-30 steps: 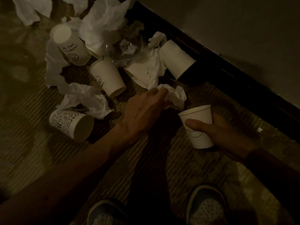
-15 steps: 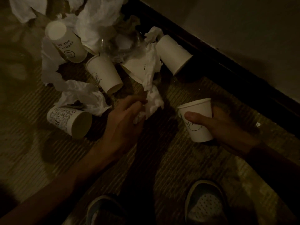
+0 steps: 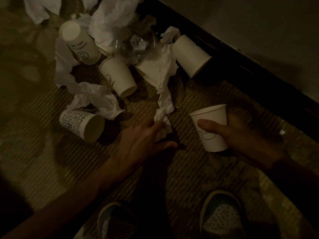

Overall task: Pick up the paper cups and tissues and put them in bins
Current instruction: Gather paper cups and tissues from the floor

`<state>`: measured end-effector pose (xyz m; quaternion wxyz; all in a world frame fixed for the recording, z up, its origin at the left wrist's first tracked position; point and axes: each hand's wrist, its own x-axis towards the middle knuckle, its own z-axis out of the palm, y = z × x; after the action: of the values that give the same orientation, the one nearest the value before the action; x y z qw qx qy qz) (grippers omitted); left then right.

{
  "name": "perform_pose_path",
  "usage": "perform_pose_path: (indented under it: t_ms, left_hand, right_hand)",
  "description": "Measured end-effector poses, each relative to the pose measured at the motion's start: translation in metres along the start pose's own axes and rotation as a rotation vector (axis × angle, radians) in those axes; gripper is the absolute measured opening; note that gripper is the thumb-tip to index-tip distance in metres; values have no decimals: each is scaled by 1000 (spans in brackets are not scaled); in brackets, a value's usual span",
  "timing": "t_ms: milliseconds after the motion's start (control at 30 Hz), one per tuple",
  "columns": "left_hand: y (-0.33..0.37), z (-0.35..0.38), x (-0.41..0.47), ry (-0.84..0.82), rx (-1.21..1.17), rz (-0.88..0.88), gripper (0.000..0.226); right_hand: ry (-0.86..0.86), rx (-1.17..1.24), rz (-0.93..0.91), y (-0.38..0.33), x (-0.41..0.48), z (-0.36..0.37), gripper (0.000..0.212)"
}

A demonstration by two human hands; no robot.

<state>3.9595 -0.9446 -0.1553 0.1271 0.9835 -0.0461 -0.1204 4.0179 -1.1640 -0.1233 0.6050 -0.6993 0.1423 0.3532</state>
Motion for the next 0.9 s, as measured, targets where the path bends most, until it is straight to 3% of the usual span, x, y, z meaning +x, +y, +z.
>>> perform_pose_path:
  t_ms: [100, 233, 300, 367, 467, 533, 633, 700, 800, 900]
  left_hand:
    - [-4, 9, 2, -8, -67, 0, 66]
    - [-7, 8, 5, 195, -177, 89, 19]
    - [-8, 6, 8, 306, -250, 95, 16]
    - [-5, 2, 16, 364, -397, -18, 10]
    - [5, 0, 34, 359, -726, -320, 34]
    - [9, 5, 47, 340, -738, -443, 44]
    - [10, 8, 62, 243, -675, -452, 58]
    - [8, 9, 68, 205, -689, -427, 50]
    - [5, 4, 68, 241, -679, -419, 15]
    - [-1, -1, 49, 229, -772, -411, 21]
  right_hand:
    - [-12, -17, 6, 0, -1, 1, 52]
    - [-24, -7, 6, -1, 0, 0, 48]
    - [-23, 5, 5, -1, 0, 0, 43]
    - [-21, -1, 3, -1, 1, 1, 44]
    - [-24, -3, 5, -1, 2, 2, 50]
    - [-26, -14, 8, 0, 2, 3, 56]
    - [-24, -1, 17, 0, 1, 2, 52]
    - [-24, -2, 15, 0, 1, 1, 55]
    - [-16, -11, 11, 1, 1, 0, 59]
    - [-8, -19, 11, 1, 2, -1, 64]
